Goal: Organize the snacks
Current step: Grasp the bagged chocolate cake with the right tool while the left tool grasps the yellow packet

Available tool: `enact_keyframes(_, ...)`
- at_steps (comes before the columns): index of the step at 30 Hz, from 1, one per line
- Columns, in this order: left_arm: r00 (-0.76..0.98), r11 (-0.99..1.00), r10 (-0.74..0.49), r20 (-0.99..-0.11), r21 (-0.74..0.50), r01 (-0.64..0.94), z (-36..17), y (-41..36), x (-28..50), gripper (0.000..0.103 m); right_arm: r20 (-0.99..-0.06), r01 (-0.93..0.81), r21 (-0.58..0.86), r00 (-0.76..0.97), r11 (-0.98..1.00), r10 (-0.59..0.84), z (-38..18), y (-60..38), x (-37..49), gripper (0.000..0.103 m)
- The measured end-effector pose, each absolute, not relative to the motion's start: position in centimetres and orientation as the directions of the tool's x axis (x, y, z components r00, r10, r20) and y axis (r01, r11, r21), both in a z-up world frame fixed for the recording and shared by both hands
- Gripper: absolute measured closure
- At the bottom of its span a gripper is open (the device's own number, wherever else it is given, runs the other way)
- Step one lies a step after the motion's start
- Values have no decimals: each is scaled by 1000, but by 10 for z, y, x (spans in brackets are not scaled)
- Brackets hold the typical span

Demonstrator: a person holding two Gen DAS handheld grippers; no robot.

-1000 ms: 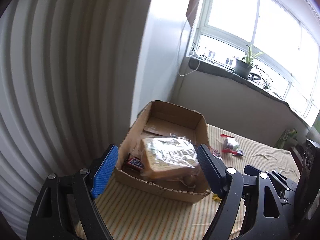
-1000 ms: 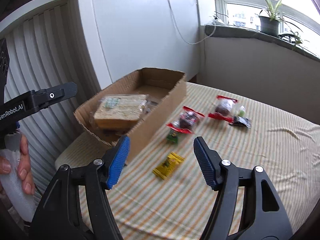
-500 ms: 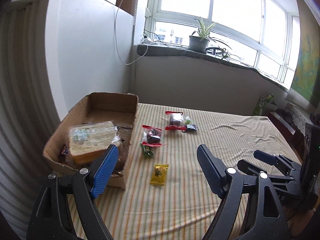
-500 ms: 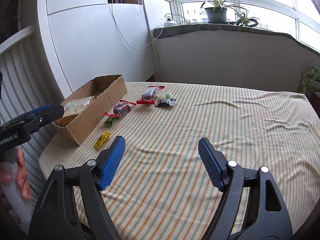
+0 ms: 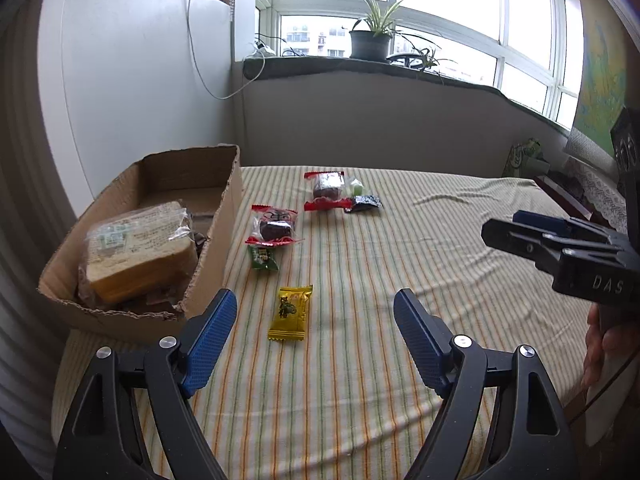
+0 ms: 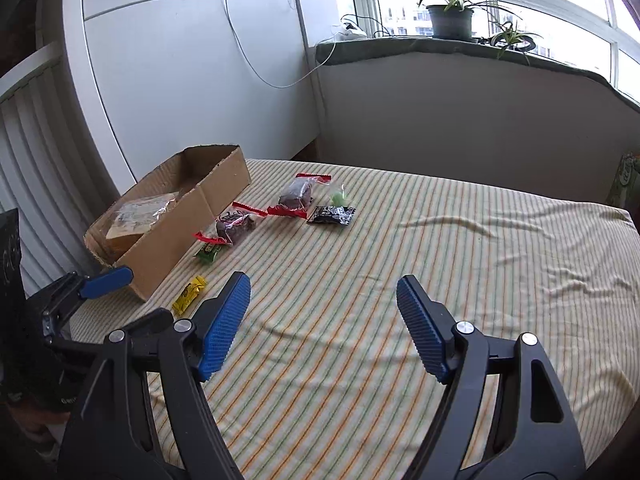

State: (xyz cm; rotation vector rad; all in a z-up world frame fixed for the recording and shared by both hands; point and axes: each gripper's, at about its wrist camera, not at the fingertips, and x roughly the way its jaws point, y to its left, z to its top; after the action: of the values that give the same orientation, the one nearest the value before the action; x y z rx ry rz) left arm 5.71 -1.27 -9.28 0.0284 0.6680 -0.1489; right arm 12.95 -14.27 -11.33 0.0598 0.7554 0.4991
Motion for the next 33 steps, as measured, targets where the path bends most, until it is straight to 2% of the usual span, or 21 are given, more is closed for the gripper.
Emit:
enact_keyframes(8,727,989,-97,-680,17,148,-121,-15,87,23,-712,-494,224,506,840,487,-130,-71,218,21)
enact_keyframes(10,694,990,-108,-712,-13,141,-129,-13,97,29,-738,-496,247,461,832,494,-139,-54,245,21)
enact_keyframes(14,656,991,-111,-747,-30,134,-138,-14,107,34,-782,-485,250,409,838,471,-158,-32,282,21)
enact_keyframes(18,651,990,-135,-747,-70,125,-138,-9,109,36,-787,-508,236,400,828,469,-163,-20,291,21)
enact_keyframes(21,657,989,-146,-740,-92,116,-137,-6,104,42,-789,-513,228,400,828,465,-162,-16,291,21)
enact_keyframes(23,663,987,-161,-731,-109,119,-135,-3,98,55,-790,-516,227,398,826,466,-163,-14,289,28)
enact_keyframes(24,666,985,-174,-725,-116,130,-134,-2,95,57,-790,-518,230,395,824,469,-163,-14,286,31)
enact_keyframes(26,667,983,-182,-722,-122,137,-133,-4,92,58,-800,-518,229,382,824,462,-167,-11,287,34)
enact_keyframes(29,656,984,-178,-733,-119,134,-135,-6,93,58,-802,-513,254,363,820,475,-171,-15,290,46)
enact_keyframes(30,653,984,-174,-737,-118,130,-135,-6,93,58,-801,-516,252,364,819,476,-172,-15,290,58)
enact_keyframes(33,652,987,-162,-741,-106,125,-135,-9,96,58,-801,-525,243,366,815,474,-171,-18,286,60)
